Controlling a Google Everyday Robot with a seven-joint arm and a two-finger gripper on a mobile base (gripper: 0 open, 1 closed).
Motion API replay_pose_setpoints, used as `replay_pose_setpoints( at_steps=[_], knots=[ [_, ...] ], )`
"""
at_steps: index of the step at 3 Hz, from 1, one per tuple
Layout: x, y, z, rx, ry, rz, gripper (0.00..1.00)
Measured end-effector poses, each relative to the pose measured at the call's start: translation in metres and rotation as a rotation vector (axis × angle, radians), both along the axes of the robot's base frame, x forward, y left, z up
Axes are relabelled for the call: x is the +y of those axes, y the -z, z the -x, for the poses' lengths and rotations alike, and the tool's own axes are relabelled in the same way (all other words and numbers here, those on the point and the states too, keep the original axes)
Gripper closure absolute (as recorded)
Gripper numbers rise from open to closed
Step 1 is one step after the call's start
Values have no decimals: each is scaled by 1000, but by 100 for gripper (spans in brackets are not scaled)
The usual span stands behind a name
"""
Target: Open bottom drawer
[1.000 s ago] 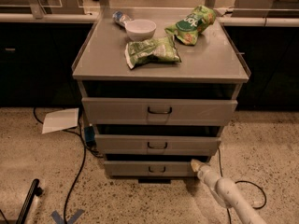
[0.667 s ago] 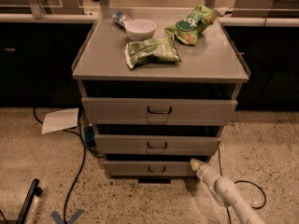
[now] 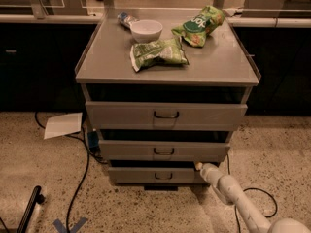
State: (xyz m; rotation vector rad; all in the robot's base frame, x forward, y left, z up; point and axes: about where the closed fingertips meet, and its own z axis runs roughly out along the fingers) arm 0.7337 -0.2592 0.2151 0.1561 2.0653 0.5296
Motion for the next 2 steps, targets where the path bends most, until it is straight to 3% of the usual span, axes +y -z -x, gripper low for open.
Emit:
replay_pose_setpoints(
  at_steps=[1, 2],
  knots=[
    [0, 0, 0, 0, 0, 0, 100],
    [0, 19, 4, 63, 4, -2, 100]
  ],
)
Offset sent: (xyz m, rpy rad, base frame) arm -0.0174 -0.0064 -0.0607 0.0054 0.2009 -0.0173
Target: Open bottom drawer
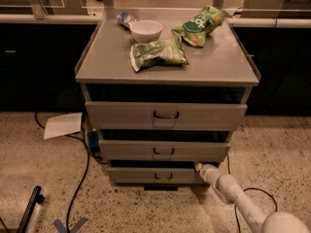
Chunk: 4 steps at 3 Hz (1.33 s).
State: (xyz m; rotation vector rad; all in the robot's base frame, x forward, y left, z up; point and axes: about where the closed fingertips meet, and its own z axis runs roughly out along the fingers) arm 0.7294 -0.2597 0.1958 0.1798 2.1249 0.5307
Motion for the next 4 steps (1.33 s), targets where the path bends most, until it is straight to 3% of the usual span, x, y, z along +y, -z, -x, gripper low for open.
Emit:
replay_pose_setpoints(
  at_steps=[1, 2, 3, 4],
  knots=[
    [1, -2, 1, 14, 0, -3, 100],
    [24, 8, 2, 96, -17, -52, 100],
    [19, 10, 8, 130, -13, -62, 100],
    [12, 26, 46, 231, -13, -93, 100]
  ],
)
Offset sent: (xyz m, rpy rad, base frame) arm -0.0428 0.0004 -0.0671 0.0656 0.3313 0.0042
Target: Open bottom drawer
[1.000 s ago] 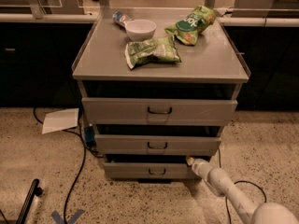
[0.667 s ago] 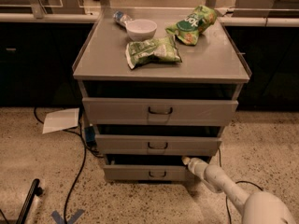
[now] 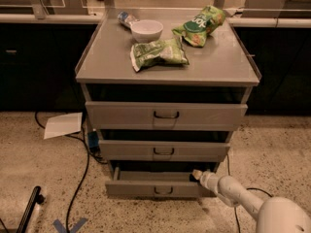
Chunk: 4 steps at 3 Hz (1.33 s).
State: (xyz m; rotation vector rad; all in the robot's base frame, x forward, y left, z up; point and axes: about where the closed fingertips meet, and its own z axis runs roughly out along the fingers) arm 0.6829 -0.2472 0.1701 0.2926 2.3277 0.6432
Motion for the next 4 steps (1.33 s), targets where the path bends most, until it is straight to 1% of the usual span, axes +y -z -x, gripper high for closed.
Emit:
replay_pose_setpoints(
  at_steps=[1, 2, 3, 4],
  knots=[
    [0, 0, 0, 2, 0, -1, 100],
    [-8, -2, 38, 53, 12, -40, 100],
    [-18, -12, 76, 89, 33, -82, 100],
    [-28, -31, 110, 100, 64, -131, 100]
  ],
)
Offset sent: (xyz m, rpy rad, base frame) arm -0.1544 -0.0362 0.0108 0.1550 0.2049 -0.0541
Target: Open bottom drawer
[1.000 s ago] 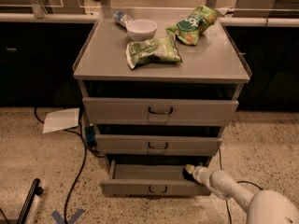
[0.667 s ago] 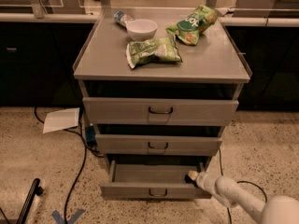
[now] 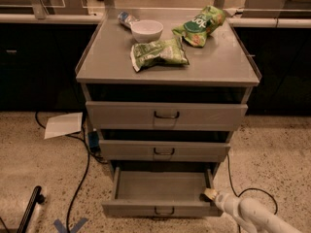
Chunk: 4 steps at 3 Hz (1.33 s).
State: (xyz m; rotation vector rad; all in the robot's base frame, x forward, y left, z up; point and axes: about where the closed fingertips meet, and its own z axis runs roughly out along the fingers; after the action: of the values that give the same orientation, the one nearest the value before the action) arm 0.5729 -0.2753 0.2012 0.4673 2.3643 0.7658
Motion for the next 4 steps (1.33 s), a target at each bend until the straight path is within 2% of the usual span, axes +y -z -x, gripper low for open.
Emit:
replay_pose_setpoints(
  at_steps=[1, 2, 3, 4],
  knots=[
    [-9, -8, 39, 18, 25, -44, 100],
    [-23, -16, 53, -59, 65, -60, 100],
    [-39, -43, 32, -233, 110, -44, 100],
    [-25, -74, 6, -303, 110, -70, 81]
  ],
)
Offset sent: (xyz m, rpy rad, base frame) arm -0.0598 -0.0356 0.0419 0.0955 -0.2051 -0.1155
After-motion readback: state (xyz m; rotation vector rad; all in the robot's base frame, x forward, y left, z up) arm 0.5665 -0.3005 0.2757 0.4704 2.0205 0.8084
